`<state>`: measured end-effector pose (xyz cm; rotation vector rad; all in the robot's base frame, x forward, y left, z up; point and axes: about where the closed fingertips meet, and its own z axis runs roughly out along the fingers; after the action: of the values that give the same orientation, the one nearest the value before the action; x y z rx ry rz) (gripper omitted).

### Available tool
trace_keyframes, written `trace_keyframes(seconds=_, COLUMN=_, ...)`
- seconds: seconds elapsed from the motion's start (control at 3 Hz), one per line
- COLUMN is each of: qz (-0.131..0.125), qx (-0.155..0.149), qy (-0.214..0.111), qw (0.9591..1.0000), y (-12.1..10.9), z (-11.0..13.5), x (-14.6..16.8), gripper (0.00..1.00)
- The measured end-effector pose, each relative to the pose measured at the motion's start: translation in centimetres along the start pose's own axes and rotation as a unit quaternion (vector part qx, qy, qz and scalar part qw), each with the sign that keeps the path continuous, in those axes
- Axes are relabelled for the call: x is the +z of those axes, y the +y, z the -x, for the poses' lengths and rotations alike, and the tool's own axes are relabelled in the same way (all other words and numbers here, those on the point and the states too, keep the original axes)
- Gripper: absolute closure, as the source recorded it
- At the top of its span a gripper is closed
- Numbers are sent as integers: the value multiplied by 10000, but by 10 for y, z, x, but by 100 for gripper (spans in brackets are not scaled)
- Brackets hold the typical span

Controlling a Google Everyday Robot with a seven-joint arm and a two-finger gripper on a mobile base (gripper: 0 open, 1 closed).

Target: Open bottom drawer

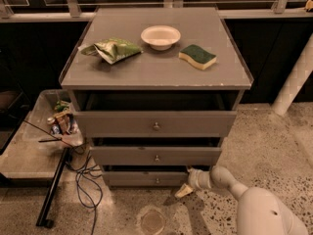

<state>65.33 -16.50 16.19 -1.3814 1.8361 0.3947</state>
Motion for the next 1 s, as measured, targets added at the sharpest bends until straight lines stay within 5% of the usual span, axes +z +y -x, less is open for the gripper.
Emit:
trace_keyframes(seconds=0.33, qz=0, qx=0, qy=0, qw=10000, y=0, z=0, x=0, gripper=0)
trace_keyframes(seconds=1.0, qz=1, qx=0, qy=0, qw=10000, y=0, z=0, x=0, gripper=43)
